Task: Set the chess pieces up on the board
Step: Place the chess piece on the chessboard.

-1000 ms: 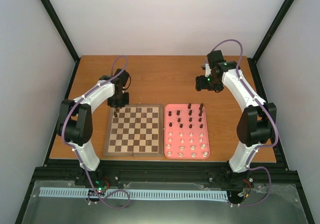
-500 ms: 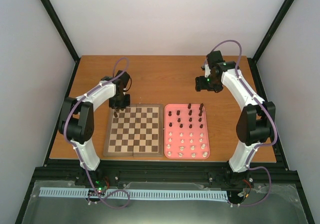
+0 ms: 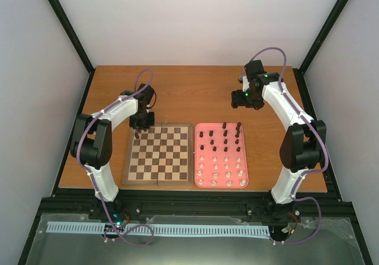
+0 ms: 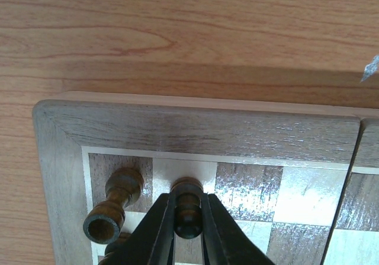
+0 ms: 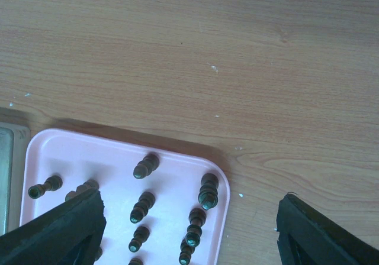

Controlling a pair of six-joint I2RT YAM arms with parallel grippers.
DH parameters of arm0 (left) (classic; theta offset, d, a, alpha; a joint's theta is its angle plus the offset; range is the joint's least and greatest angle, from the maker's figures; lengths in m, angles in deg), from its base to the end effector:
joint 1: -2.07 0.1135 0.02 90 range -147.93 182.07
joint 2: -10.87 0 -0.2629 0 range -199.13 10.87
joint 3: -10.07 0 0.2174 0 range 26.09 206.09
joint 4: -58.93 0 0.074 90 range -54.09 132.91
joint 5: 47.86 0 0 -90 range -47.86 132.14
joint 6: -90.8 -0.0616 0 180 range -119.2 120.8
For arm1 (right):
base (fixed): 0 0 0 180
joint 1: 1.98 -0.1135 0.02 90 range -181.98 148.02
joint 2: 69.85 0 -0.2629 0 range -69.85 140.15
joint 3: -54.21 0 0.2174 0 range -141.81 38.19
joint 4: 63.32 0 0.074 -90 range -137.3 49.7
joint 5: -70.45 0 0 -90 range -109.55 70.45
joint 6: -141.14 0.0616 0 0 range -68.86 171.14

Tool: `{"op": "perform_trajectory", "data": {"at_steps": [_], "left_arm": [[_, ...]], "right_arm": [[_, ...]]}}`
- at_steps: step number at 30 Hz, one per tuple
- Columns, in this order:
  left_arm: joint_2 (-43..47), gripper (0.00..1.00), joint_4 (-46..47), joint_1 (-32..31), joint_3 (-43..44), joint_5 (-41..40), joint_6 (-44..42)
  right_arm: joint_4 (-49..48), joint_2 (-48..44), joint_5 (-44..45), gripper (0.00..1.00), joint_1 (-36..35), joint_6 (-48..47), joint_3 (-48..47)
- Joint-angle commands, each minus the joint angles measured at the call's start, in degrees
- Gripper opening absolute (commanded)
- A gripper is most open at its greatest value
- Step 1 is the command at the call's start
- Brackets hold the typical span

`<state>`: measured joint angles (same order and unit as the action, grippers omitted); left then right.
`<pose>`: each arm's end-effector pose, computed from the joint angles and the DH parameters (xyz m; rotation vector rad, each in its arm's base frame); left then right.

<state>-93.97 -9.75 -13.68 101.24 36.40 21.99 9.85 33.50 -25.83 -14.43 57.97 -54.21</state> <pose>0.3064 -0.0800 0.1822 -0.1515 2.9785 0.0786 0.3381 0.0815 0.2630 -0.1654 2.7684 0.2398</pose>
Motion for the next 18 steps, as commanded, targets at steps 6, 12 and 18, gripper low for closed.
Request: {"op": "perform_trajectory", "data": {"at_steps": [6, 12, 18], "left_arm": [[0.85, 0.22, -0.22, 0.37, 1.38, 0.11, -1.0], [1.83, 0.27, -1.24, 0.36, 2.53, -0.47, -1.29], [3.37, 0.32, -2.76, 0.37, 4.4, -1.16, -1.58]], "right_arm": [[-0.19, 0.46, -0.59, 0.79, 0.52, -0.72, 0.21], [-0.26, 0.65, -1.2, 0.78, 0.49, -0.85, 0.09], [-0.41, 0.93, -1.9, 0.79, 0.49, -0.94, -0.02]]}}
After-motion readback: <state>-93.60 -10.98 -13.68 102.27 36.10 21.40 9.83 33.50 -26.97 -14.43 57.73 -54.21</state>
